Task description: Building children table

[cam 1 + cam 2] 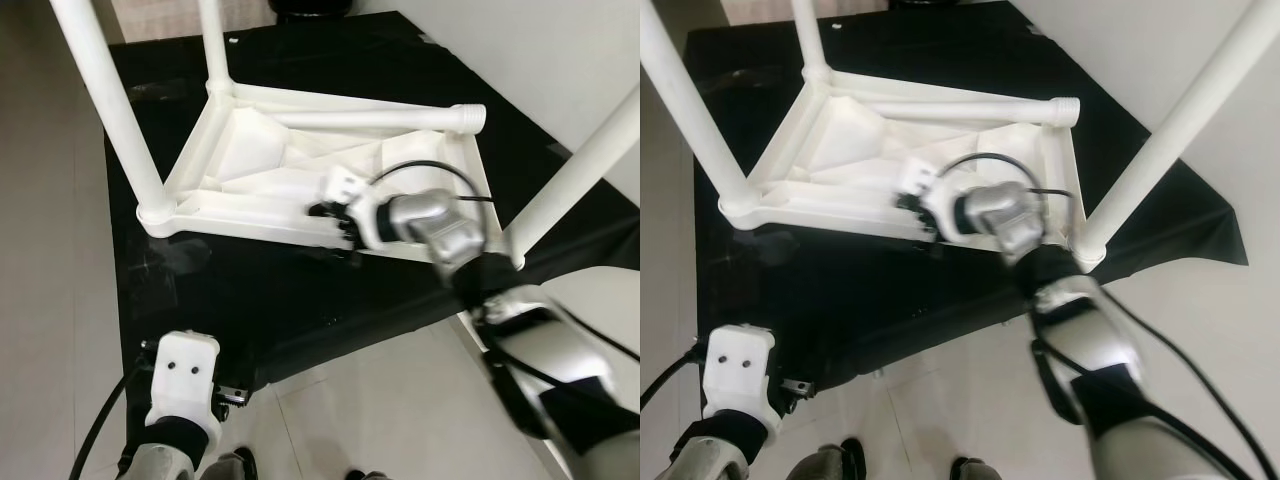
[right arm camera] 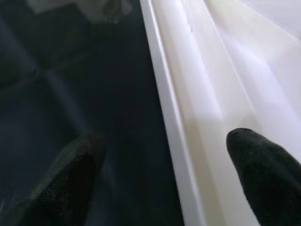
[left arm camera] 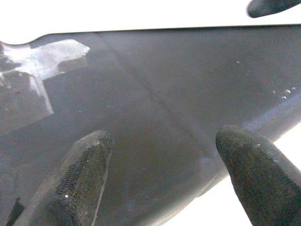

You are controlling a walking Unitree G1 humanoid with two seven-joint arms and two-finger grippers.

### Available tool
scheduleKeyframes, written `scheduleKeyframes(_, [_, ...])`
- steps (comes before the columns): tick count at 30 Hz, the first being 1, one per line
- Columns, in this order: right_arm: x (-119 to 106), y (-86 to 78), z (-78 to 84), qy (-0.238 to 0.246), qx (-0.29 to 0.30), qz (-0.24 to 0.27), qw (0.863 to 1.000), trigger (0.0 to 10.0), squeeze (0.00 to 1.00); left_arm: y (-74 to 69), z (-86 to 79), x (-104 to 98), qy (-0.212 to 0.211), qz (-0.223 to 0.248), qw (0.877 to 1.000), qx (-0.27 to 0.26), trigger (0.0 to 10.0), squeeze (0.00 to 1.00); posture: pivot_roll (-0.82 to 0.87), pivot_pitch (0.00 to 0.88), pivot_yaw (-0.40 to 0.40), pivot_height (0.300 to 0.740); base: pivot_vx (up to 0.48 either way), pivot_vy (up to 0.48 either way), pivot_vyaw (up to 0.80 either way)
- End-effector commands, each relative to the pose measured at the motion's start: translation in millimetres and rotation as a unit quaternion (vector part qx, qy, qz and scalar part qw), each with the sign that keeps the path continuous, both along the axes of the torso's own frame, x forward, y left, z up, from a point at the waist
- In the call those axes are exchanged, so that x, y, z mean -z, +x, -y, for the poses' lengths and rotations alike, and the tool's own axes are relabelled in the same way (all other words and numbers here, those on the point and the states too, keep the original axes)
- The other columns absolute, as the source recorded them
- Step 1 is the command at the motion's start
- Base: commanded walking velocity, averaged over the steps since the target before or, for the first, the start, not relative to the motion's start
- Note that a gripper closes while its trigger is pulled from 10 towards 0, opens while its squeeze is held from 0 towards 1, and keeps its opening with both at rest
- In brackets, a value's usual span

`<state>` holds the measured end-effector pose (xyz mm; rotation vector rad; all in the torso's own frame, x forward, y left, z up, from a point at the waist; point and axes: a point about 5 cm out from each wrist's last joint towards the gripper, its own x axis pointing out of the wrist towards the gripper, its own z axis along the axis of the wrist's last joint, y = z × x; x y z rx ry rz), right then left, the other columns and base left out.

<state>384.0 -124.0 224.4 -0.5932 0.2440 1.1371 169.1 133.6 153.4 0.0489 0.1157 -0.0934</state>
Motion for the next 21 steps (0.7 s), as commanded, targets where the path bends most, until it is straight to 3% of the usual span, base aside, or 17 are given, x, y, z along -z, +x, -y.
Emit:
scheduleKeyframes(1, [4.5,-4.4,3.1,-0.005,-0.008,-0.015,1.0,10.0,1.0,-0.4,1.2,4.8,0.002,-0.009,1.0,0.007,10.0,0.0,0.03,0.189,-0.08,0.74,0.0,0.0,0.0])
scheduleKeyframes(3, [7.3,-6.7,9.5,-0.008,0.001,-0.022,1.0,10.0,1.0,0.0,1.2,5.4,0.002,-0.009,1.0,0.008,10.0,0.0,0.03,0.183,-0.075,0.74,0.0,0.0,0.0])
scheduleKeyframes(5, [17.1,-14.0,31.5,-0.023,0.036,-0.038,0.998,10.0,1.0,0.3,0.4,6.3,0.005,-0.01,1.0,0.011,10.0,0.0,0.03,0.172,-0.066,0.74,0.0,0.0,0.0])
scheduleKeyframes(7, [19.2,-14.8,36.2,-0.026,0.048,-0.041,0.998,10.0,1.0,0.3,0.3,6.5,0.006,-0.01,1.0,0.013,10.0,0.0,0.03,0.172,-0.066,0.74,0.0,0.0,0.0])
scheduleKeyframes(8, [21.6,-14.0,41.2,-0.026,0.073,-0.042,0.996,10.0,0.0,0.5,0.2,6.5,0.007,-0.01,1.0,0.014,10.0,0.0,0.03,0.168,-0.063,0.74,0.0,0.0,0.0])
scheduleKeyframes(9, [21.6,-14.0,41.2,-0.026,0.073,-0.042,0.996,10.0,0.0,0.5,0.2,6.5,0.007,-0.01,1.0,0.014,10.0,0.0,0.03,0.168,-0.063,0.74,0.0,0.0,0.0])
scheduleKeyframes(11, [28.7,-12.3,54.1,-0.016,0.157,-0.06,0.986,10.0,0.0,2.2,-0.6,6.3,0.011,-0.008,1.0,0.021,10.0,0.0,0.02,0.16,-0.057,0.74,0.0,0.0,0.0])
scheduleKeyframes(15, [40.0,-14.0,58.6,-0.015,0.215,-0.072,0.974,10.0,0.0,3.9,-0.3,5.7,0.015,-0.007,0.999,0.041,10.0,0.0,0.02,0.157,-0.052,0.74,0.0,0.0,0.0])
scheduleKeyframes(21, [49.4,-21.0,57.0,-0.058,0.228,-0.049,0.971,10.0,0.0,4.8,0.5,6.2,0.018,-0.011,0.998,0.064,10.0,0.0,0.03,0.153,-0.042,0.74,0.0,0.0,0.0])
